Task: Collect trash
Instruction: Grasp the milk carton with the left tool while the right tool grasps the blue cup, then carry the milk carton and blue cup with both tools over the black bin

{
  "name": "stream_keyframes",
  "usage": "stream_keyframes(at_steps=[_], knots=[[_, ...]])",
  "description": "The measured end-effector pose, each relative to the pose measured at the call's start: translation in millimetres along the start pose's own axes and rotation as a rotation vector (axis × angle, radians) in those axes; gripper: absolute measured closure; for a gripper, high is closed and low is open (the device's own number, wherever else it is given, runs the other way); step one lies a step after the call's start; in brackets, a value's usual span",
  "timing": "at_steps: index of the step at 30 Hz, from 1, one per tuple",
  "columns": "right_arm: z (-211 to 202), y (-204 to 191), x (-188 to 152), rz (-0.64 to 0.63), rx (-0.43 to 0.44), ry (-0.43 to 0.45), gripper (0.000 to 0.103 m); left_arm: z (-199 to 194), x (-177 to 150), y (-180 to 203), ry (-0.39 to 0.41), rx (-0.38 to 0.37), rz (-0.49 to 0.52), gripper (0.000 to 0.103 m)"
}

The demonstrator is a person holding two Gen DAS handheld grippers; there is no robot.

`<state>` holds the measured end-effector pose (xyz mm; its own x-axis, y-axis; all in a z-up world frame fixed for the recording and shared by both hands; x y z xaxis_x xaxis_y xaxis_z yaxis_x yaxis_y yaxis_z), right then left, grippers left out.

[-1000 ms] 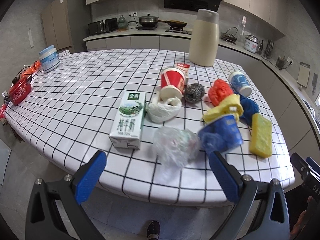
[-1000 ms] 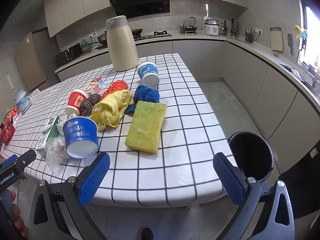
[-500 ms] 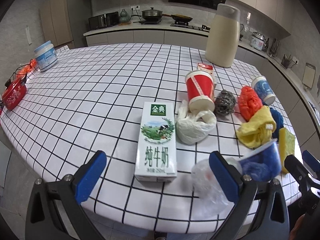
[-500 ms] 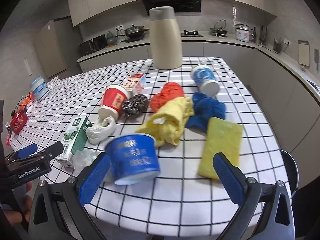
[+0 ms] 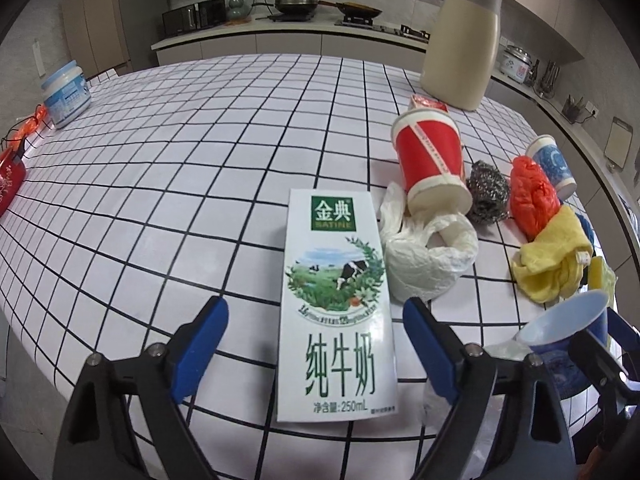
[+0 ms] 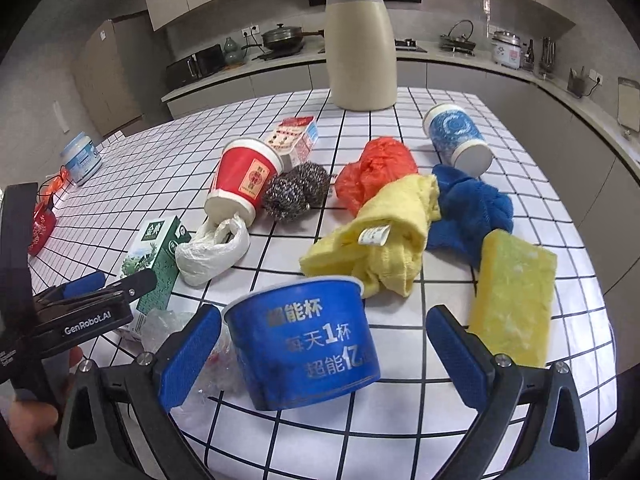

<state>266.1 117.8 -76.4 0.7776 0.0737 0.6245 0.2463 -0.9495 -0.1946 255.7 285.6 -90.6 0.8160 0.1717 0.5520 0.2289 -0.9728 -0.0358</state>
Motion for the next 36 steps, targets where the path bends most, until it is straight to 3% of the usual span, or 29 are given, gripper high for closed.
stream_keyframes(at_steps=[4,6,10,12,18,28,32,36], knots=[[6.2,2.6,-5.4,0.017,0.024,-0.020,0.006,5.6,-3.4,0.8,-0.021,-0.007,0.005,0.019],[8.9,3.8,-8.5,0.030,0.044,-0.031,0.021,6.8,-6.0,-0.5,-0.029,-0.014,0.004,0.023],[6.5,2.8,-11.9,0.028,0.049,-0.027,0.021,8.4,-10.9,-1.4,-0.044,-0.044,-0.001,0.032],[5.0,3.0,-13.0,0.031,0.052,-0.028,0.021,8.3,-13.0,-0.2,-0.050,-0.066,-0.002,0.042],[6.9,12.1,-21.9,0.069,0.066,-0.055,0.025,3.5,-15.7,-5.6,-0.036,-0.107,-0.032,0.045],[-27.6,27.5,-14.9,0.098,0.054,0.068,0.026,-36.5,-2.8,-14.3,0.096,-0.115,-0.063,0.046],[-49.1,41.0,-8.7,0.116,0.031,0.123,0.026,-64.3,4.9,1.8,0.160,-0.151,-0.024,0.046],[-77.5,68.1,-7.1,0.155,-0.004,0.177,0.026,-86.3,5.3,41.0,0.187,-0.221,0.036,0.047]])
Point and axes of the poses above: each gripper's, at about its wrist camera, not at the fingertips, and z roughly the way its jaws point, y to its right, x to its top, the point moved 2 cm from there along z, roughly the way its jaws point, and after that the axes turned 6 degrees about x, right-handed, at the moved point
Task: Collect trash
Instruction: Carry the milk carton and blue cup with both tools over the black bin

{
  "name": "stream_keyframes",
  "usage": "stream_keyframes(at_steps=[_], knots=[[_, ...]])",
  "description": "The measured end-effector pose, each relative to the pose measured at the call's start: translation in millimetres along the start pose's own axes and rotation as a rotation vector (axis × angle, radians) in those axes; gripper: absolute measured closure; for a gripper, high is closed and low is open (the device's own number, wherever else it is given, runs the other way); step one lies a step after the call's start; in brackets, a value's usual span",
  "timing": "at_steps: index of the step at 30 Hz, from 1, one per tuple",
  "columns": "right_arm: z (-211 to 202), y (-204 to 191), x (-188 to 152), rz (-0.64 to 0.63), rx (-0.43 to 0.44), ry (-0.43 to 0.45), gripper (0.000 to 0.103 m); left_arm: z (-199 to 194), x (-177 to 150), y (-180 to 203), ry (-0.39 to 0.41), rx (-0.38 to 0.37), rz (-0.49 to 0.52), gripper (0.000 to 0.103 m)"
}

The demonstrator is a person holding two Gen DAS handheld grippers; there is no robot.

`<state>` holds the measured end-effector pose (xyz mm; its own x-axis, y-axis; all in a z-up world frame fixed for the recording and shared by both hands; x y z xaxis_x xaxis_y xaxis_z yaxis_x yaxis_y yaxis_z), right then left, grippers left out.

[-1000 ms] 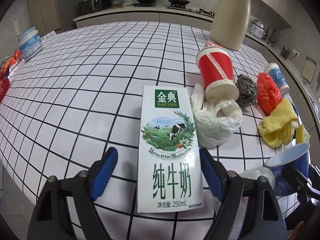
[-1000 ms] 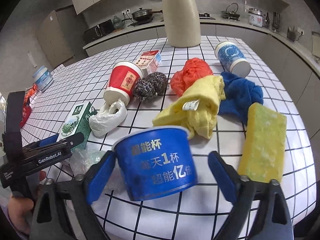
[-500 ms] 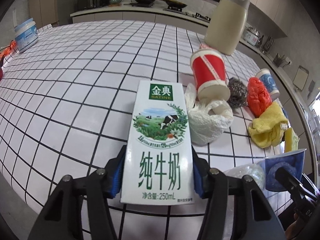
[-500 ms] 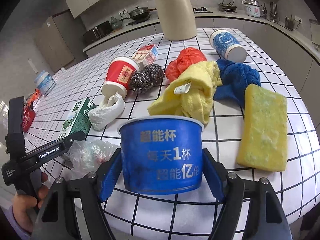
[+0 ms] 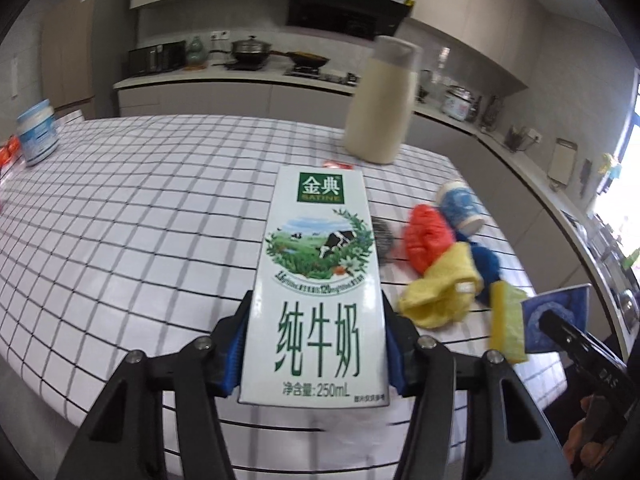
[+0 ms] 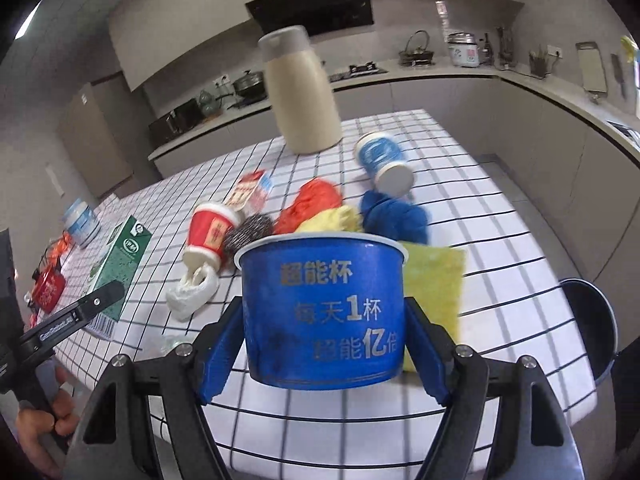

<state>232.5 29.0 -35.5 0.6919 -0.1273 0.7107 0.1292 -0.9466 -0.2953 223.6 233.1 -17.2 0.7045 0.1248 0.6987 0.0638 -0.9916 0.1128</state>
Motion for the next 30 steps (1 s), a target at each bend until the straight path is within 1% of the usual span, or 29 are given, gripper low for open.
stream_keyframes(at_steps=[3,5,8,9,12,13,14,18,20,22,25,27,30], knots=[[-22.7,31.3,4.9,0.038,-0.035,0.035,0.026,-0.4,-3.2,36.3,-0.008,-0.063,0.038,0.047],[-35.4,51.0,4.4,0.055,-0.061,0.050,0.026,0.0,-9.2,67.2,-0.011,-0.104,0.068,0.047],[-58.2,94.4,3.3,0.088,-0.101,0.075,0.026,3.9,-20.6,119.5,-0.034,-0.171,0.099,0.047],[-67.0,112.8,3.1,0.100,-0.115,0.082,0.026,3.0,-23.3,133.6,-0.038,-0.186,0.104,0.047],[-90.1,169.2,2.5,0.130,-0.149,0.099,0.026,6.1,-34.2,193.7,-0.052,-0.231,0.129,0.047],[-96.3,187.9,2.6,0.138,-0.156,0.102,0.026,8.7,-39.0,221.0,-0.059,-0.242,0.139,0.047],[-104.3,215.8,2.2,0.148,-0.163,0.099,0.026,10.1,-39.9,236.6,-0.067,-0.253,0.140,0.047],[-126.9,297.4,1.1,0.164,-0.201,0.079,0.026,25.3,-53.8,322.2,-0.120,-0.313,0.155,0.047],[-134.5,335.5,-1.6,0.177,-0.214,0.065,0.026,30.6,-61.3,353.0,-0.135,-0.339,0.164,0.047],[-140.6,377.5,-4.2,0.185,-0.229,0.046,0.026,42.7,-74.1,392.0,-0.155,-0.357,0.182,0.047],[-142.4,418.6,-12.5,0.193,-0.242,0.019,0.026,61.4,-92.4,429.8,-0.199,-0.370,0.200,0.047],[-135.6,447.3,-19.2,0.197,-0.244,-0.006,0.026,81.0,-109.3,447.9,-0.237,-0.359,0.212,0.047],[-119.1,475.0,-31.6,0.211,-0.229,-0.043,0.025,105.8,-131.8,460.5,-0.286,-0.328,0.224,0.047]])
Point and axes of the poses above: each gripper's, at about its wrist camera, not at the fingertips, and z roughly the way its jaws point, y to its right, x to its top, the point moved 2 cm from there along z, roughly the way its jaws point, and after that the axes turned 6 degrees about x, right-handed, at the moved point
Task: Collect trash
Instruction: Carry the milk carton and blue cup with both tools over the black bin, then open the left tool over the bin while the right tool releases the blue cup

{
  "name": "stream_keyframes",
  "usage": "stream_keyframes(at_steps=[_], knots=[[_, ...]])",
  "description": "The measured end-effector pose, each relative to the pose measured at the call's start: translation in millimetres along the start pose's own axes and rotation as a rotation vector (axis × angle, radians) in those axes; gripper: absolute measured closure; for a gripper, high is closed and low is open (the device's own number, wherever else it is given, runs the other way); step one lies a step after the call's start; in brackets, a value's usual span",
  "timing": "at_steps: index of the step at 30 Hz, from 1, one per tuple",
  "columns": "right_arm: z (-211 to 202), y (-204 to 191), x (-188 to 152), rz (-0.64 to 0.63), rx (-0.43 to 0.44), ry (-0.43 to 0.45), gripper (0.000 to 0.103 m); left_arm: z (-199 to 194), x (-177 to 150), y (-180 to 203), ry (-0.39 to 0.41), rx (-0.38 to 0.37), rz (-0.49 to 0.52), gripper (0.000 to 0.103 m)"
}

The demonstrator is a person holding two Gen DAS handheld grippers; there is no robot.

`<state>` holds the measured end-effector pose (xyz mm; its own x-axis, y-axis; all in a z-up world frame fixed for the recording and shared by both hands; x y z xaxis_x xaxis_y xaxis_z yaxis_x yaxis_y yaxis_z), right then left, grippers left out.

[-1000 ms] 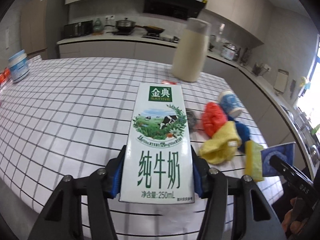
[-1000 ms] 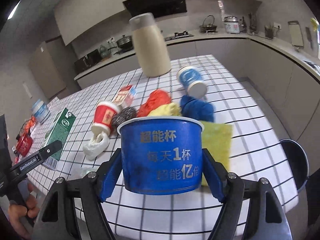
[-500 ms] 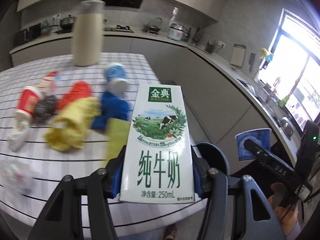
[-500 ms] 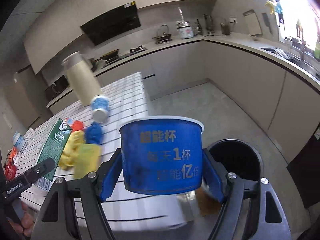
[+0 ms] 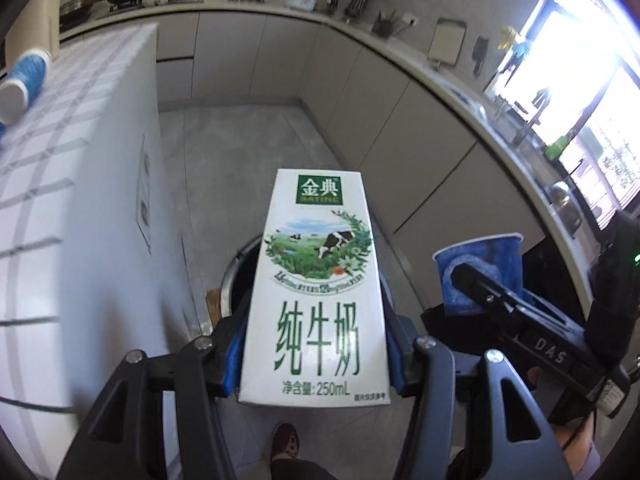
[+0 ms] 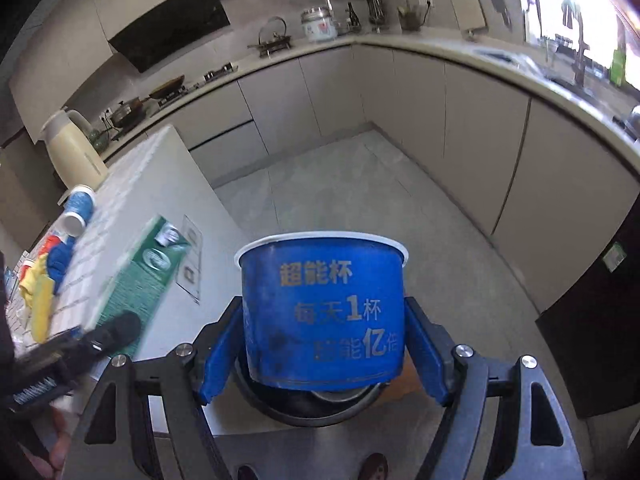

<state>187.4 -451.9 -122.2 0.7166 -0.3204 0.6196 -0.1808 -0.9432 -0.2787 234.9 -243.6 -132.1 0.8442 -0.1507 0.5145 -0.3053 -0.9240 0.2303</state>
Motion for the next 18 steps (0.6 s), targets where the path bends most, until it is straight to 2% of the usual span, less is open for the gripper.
stream_keyframes(at_steps=[5,11,14,18], knots=[[56.3,22.0,-8.5,-0.006,0.038,-0.082,0.025,49.2,-16.1,-4.5,-0.095,0.046,-0.016,0.047],[113.8,35.1,-18.3,-0.026,0.081,-0.175,0.025,77.4,-20.9,-14.2,-0.149,0.096,-0.041,0.043],[128.2,35.3,-20.3,-0.044,0.077,-0.192,0.023,82.1,-18.0,-16.6,-0.160,0.121,-0.055,0.032],[133.7,36.5,-15.3,-0.053,0.054,-0.190,0.021,66.4,-6.5,-16.8,-0.123,0.153,-0.060,0.032]])
Point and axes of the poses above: each gripper's, at about its wrist camera, not at the fingertips, and z roughly the way its jaws point, y to its right, x to its top, the point moved 2 cm from there along z, roughly the way its jaws point, and after that the axes turned 6 degrees about x, right-handed, at the moved point
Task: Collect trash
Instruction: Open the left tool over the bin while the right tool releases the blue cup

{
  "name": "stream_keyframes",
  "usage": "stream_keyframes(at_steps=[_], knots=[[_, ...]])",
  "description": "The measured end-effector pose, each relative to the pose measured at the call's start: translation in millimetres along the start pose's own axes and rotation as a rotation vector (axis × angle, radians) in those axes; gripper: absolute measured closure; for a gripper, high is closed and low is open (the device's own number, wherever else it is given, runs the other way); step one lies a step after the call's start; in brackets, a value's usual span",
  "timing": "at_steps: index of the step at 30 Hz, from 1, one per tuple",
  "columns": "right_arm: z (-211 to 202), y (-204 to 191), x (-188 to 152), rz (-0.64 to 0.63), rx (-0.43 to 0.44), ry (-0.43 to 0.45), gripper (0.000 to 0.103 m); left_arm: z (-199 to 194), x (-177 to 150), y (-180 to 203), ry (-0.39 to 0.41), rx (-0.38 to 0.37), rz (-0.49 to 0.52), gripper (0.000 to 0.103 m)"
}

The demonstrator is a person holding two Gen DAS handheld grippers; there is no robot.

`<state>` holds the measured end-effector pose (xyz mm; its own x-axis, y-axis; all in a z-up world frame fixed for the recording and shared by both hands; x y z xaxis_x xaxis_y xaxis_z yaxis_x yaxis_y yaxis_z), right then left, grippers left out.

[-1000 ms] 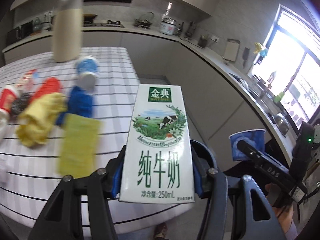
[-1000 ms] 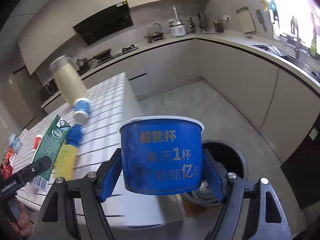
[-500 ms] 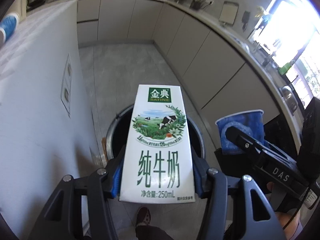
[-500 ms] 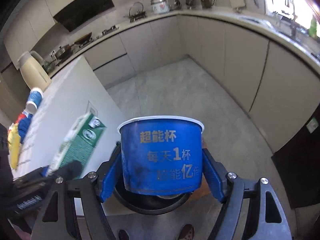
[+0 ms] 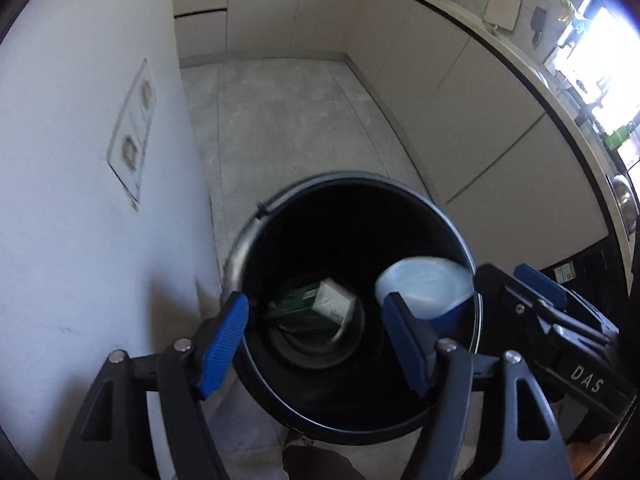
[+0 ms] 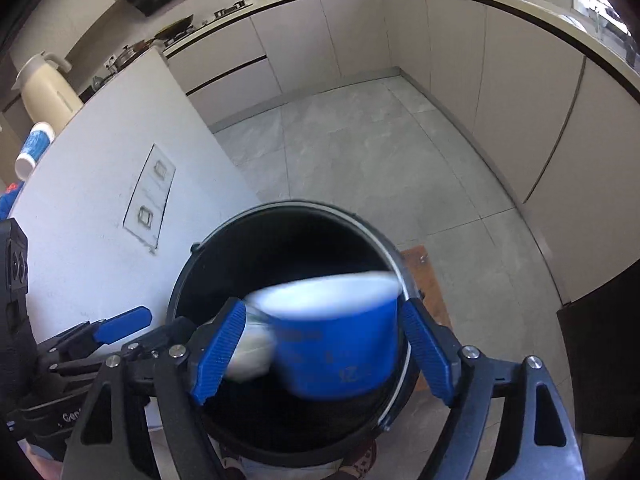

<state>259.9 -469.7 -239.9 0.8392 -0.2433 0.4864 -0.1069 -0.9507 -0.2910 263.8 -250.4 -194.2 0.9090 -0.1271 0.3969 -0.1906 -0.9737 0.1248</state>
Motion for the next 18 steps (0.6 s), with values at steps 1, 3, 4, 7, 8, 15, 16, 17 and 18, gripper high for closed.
stream_keyframes(at_steps=[1,3,4,7,8,15,16,17,18], knots=[[-3.0,-2.5,1.9,0.002,-0.001,0.005,0.021,-6.0,1.7,1.2,0.015,0.005,-0.003,0.032],[-12.5,-5.0,5.5,0.004,-0.009,0.022,0.021,-20.5,3.1,2.4,0.043,0.020,0.001,0.031],[-17.4,-7.6,6.4,0.005,-0.012,0.030,0.021,-30.6,3.0,1.3,0.054,0.026,0.006,0.031],[-35.0,-15.6,7.4,0.009,-0.029,0.041,0.021,-56.0,2.4,-2.6,0.077,0.051,0.022,0.031],[-40.5,-19.5,7.0,0.009,-0.039,0.043,0.021,-63.7,1.7,-3.2,0.083,0.050,0.029,0.031],[-83.4,-46.5,-4.1,0.051,-0.095,0.047,0.021,-115.2,1.9,-7.2,0.118,0.031,0.083,0.031],[-87.8,-49.3,-5.5,0.058,-0.098,0.050,0.021,-128.4,-0.4,-9.4,0.127,0.022,0.088,0.031],[-93.8,-52.9,-7.1,0.065,-0.100,0.053,0.021,-134.7,-0.4,-9.3,0.134,0.014,0.091,0.031],[-100.7,-57.6,-9.0,0.073,-0.105,0.057,0.021,-138.1,1.0,-10.6,0.142,0.009,0.096,0.031]])
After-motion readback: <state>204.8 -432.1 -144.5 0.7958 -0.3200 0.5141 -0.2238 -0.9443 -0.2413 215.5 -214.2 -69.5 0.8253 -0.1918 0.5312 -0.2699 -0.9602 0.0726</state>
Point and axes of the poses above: each gripper's, at about its wrist camera, not at the fingertips, and z roughly the way its jaws point, y to its right, x to its top, the point moved 2 cm from there along z, roughly the way its jaws point, and after that the axes turned 6 degrees about x, right-handed, at the moved point
